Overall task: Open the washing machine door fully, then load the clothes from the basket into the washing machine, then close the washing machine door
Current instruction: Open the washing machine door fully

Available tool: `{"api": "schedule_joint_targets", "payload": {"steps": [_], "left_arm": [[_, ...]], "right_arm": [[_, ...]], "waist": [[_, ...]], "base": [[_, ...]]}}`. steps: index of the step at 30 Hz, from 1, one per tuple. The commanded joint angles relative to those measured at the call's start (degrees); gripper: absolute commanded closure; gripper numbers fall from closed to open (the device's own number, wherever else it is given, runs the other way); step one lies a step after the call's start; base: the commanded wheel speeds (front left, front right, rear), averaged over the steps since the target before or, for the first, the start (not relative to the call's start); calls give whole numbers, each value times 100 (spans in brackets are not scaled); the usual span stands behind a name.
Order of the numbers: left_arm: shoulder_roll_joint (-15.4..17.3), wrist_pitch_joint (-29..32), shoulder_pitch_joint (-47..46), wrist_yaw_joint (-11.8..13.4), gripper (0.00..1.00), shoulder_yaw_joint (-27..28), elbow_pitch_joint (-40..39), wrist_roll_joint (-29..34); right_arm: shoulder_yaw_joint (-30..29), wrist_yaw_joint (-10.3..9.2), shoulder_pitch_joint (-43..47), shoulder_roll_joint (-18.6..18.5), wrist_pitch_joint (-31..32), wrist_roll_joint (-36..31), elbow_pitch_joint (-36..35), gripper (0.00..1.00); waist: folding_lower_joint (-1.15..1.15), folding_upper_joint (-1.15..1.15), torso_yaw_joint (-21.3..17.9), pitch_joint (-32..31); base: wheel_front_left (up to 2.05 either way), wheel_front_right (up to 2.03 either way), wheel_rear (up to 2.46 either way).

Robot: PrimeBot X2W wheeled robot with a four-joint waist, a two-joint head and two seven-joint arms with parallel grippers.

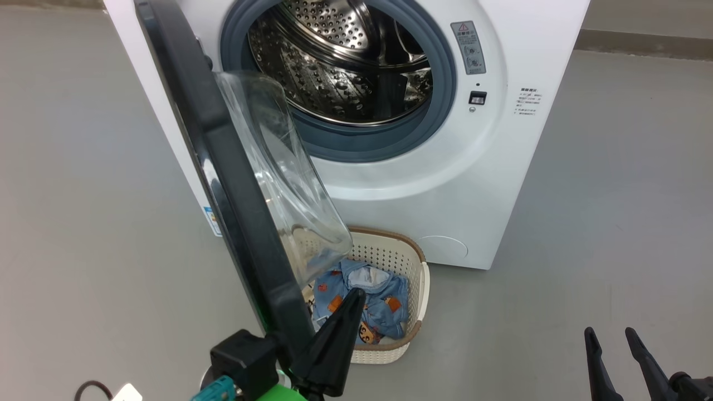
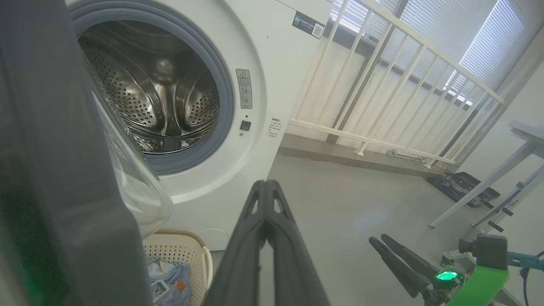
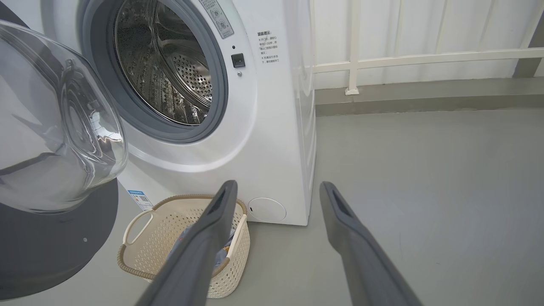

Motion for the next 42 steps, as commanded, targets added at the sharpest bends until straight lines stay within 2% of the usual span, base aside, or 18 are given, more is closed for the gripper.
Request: {"api": "schedule_joint_targets", "payload": {"steps": [1,18,42], "left_arm": [[23,0,-123,34,100,213,-117,14],[46,16,-118,377,100,434,166,40],[74,-56,-177,739,100,578,280,205]], "right_arm": [[147,9,-91,-89,-69,33,-131,0],[159,9,-146,-98,-69,52,-129,0],[176,9,-243,-101,-69,57,-127,0]], "waist": [[0,0,7,18],[0,0,93,191],[0,0,528,361]], "base": [[0,0,0],[0,0,0],[0,0,0]]}}
